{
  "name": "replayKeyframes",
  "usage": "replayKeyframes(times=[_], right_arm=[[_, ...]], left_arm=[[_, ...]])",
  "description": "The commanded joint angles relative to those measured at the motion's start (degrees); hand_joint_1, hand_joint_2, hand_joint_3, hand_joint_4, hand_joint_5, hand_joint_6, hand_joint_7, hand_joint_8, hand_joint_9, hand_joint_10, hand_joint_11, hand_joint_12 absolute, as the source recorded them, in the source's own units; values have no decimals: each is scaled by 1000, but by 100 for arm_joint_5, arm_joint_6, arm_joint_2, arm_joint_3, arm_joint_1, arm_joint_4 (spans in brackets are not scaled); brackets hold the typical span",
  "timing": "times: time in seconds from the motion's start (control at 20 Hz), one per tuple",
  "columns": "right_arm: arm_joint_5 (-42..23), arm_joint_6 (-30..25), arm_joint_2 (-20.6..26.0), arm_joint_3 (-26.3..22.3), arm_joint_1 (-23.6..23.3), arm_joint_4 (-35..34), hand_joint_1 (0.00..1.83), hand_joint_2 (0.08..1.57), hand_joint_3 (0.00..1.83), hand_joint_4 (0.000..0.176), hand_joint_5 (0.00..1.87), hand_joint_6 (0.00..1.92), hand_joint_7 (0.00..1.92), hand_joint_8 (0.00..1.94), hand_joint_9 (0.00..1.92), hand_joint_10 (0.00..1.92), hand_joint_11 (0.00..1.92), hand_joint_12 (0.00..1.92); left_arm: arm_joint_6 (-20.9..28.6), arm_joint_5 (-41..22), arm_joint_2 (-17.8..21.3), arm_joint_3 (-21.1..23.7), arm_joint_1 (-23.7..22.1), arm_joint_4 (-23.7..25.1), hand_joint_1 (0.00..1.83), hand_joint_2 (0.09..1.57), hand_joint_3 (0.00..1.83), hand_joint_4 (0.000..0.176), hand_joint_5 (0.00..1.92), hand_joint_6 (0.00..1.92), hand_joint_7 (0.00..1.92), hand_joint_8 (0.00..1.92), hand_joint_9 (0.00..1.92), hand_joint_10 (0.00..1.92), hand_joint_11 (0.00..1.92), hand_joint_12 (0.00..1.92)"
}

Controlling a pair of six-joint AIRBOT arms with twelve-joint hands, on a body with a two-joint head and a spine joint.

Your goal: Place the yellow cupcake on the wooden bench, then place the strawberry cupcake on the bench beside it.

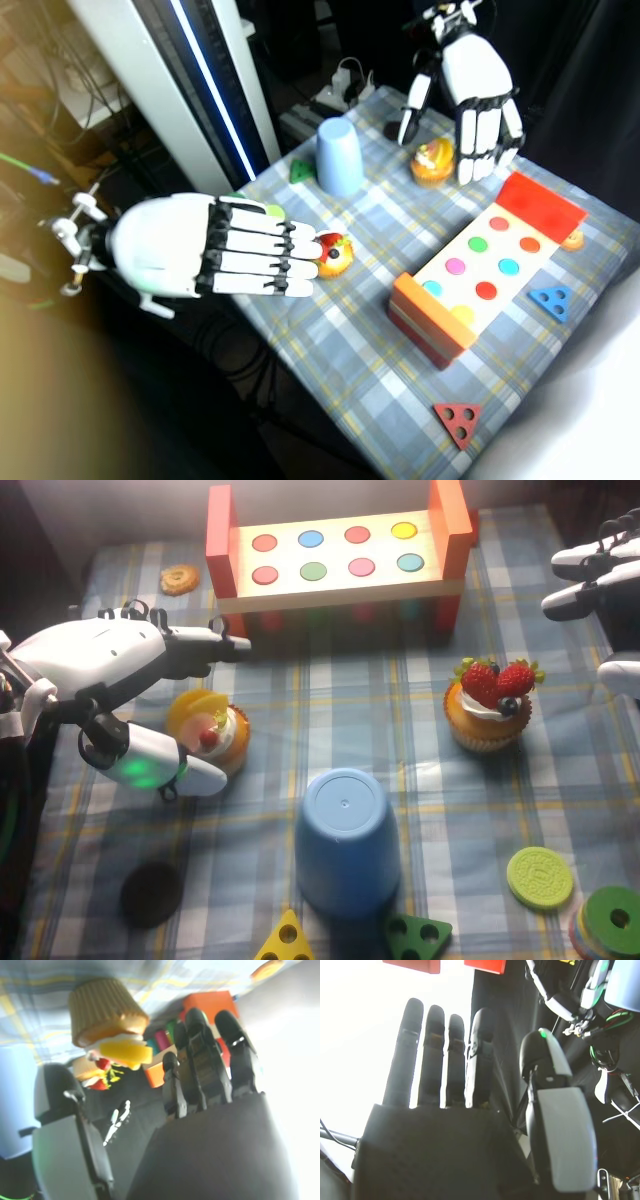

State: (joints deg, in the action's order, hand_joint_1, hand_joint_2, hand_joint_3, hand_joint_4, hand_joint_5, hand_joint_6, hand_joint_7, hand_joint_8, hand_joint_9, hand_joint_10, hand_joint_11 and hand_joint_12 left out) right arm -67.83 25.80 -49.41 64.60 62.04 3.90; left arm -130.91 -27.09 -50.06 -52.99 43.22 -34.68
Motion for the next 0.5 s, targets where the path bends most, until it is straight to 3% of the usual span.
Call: replayKeyframes(times=[0.0, 0.05, 0.15, 0.2, 0.25, 0.4, 0.45], right_arm=[[-684, -5, 27, -7, -86, -164, 673, 1264, 0, 0, 769, 16, 554, 10, 504, 11, 391, 344], [-684, -5, 27, -7, -86, -164, 683, 1266, 0, 0, 779, 4, 569, 2, 521, 4, 410, 323], [-682, -5, 26, -7, -85, -164, 687, 1273, 0, 0, 802, 0, 592, 0, 536, 0, 441, 276], [-681, -5, 26, -7, -85, -164, 667, 1274, 1, 0, 809, 1, 603, 2, 544, 2, 449, 261], [-679, -5, 25, -7, -83, -164, 648, 1275, 1, 0, 814, 2, 609, 3, 548, 2, 457, 253], [-678, -5, 25, -6, -80, -164, 623, 1281, 2, 0, 826, 3, 611, 2, 550, 2, 463, 237], [-677, -5, 25, -6, -79, -163, 632, 1284, 2, 0, 831, 4, 610, 1, 554, 3, 464, 232]], left_arm=[[-105, -403, -47, -44, -79, 45, 901, 843, 5, 176, 413, 8, 584, 9, 629, 9, 0, 852], [-184, -334, -79, -74, -97, 4, 905, 871, 4, 176, 439, 4, 629, 8, 648, 8, 0, 867], [-196, -281, -131, -133, -109, -69, 962, 918, 3, 137, 655, 11, 719, 6, 714, 12, 15, 889], [-196, -293, -153, -152, -109, -112, 1004, 947, 3, 99, 797, 15, 790, 11, 767, 17, 40, 891], [-196, -303, -174, -165, -111, -134, 1011, 969, 2, 72, 861, 8, 830, 9, 797, 14, 40, 888], [-196, -396, -226, -183, -152, -206, 999, 958, 0, 49, 907, 13, 924, 34, 889, 42, 77, 908], [-195, -417, -245, -194, -164, -231, 990, 967, 0, 51, 907, 3, 948, 16, 912, 29, 65, 897]])
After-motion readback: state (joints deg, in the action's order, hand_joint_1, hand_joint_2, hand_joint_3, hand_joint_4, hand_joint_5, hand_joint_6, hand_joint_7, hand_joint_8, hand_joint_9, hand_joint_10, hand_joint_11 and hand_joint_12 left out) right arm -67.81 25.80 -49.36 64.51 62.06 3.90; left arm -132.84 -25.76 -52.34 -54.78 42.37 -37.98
